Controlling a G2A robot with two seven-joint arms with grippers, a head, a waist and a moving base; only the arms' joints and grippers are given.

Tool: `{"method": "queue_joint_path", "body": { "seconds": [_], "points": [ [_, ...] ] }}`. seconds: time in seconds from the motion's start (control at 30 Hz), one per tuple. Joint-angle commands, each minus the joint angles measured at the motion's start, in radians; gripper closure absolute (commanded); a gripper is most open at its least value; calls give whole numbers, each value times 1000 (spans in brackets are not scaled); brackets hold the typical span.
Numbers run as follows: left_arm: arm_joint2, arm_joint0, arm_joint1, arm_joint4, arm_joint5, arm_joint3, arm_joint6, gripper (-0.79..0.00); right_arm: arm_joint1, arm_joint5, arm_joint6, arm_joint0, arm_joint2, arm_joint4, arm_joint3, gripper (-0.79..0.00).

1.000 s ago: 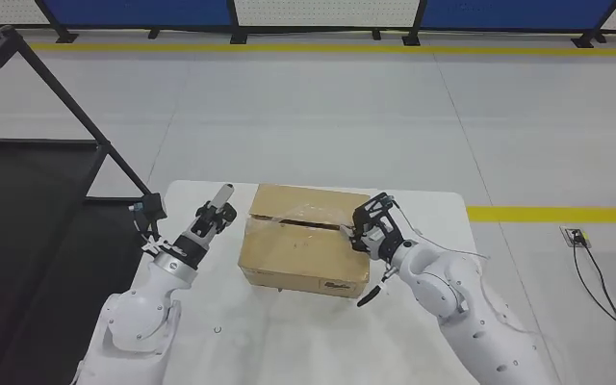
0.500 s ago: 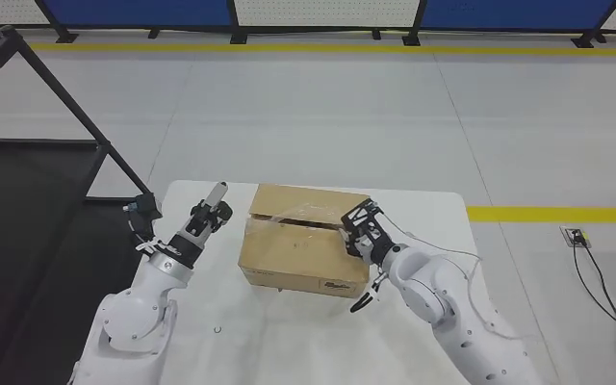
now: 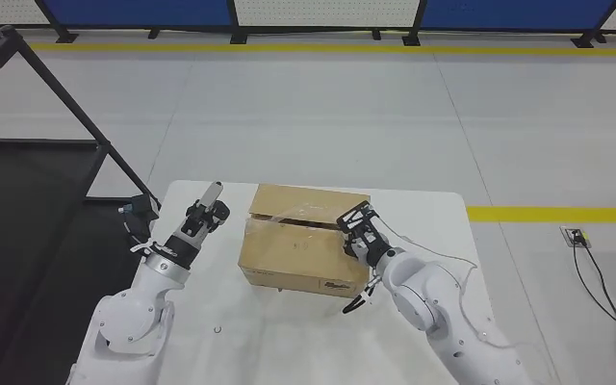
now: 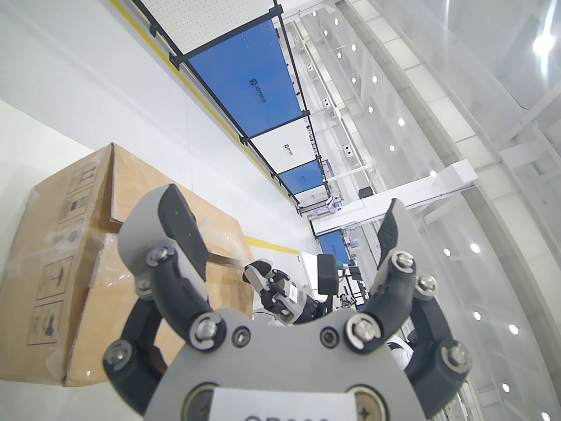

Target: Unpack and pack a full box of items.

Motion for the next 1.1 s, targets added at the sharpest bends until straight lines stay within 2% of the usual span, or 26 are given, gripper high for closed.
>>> {"method": "queue_joint_path", "body": {
  "seconds": [0.0, 0.17, 0.3, 0.53, 0.67, 0.83, 1.07],
  "points": [
    [0, 1, 1, -1, -1, 0, 0, -785, -2, 15, -2, 2, 8, 4, 4, 0],
    [-2, 1, 3, -4, 0, 1, 1, -785, 1, -7, 14, -5, 56, 39, -3, -9],
    [-2, 0, 5, -6, 1, 2, 0, -785, 5, -11, 38, -18, 89, 35, -17, -151],
    [1, -4, 7, -9, 1, 4, -5, -785, 4, -8, 11, -22, 109, 10, -20, -151],
    [-2, -4, 9, -13, 3, 6, -3, -785, 2, -38, 14, -11, 101, -10, -17, -243],
    [-3, -4, 11, -17, 4, 5, -2, -785, -3, -41, 35, -1, 71, -79, -23, -296],
    [0, -8, 13, -22, 6, 7, -2, -785, -12, -46, 63, 12, 41, -119, -14, -302]
  ]
}}
